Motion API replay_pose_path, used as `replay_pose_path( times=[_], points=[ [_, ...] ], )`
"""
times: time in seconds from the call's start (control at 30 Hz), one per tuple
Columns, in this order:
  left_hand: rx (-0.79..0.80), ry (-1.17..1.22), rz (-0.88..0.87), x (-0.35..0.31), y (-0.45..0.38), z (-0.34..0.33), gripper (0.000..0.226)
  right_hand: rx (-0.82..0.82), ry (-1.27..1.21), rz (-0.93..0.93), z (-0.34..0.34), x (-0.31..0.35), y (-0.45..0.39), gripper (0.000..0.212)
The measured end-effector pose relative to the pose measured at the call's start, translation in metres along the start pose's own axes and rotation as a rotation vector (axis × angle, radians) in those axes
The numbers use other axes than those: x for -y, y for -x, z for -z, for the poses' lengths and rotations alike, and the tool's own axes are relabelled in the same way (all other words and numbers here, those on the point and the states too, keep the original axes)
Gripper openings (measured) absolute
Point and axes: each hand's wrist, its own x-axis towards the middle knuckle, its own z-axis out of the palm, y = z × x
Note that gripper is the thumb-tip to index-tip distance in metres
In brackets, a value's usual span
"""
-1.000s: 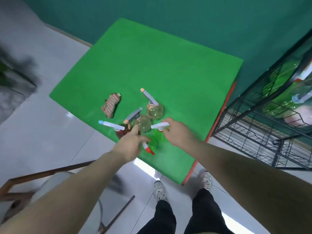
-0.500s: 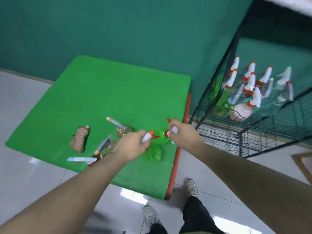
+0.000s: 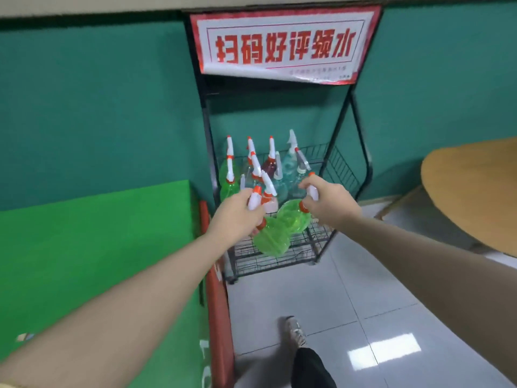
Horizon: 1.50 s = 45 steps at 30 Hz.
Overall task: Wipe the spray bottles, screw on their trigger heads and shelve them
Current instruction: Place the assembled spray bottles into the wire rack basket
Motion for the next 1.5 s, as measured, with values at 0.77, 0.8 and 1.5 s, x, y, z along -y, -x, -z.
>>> replay_pose_path(
  times=[0.77,0.8,1.5],
  points=[
    [-0.021,-0.082,0.370,-0.032,-0.225,-0.146,0.024,0.315,0.022,0.082,-0.002,-0.141,-0.210,0.045],
    [0.002,-0.143,0.360,-0.032,-0.228,-0.148,0.027,0.315,0.017,0.099,-0.005,-0.141,-0.212,0.044],
    [0.139,-0.180,0.435,-0.020,-0.246,-0.147,0.044,0.449,0.192,0.109,-0.016,-0.135,-0.208,0.055]
  ],
)
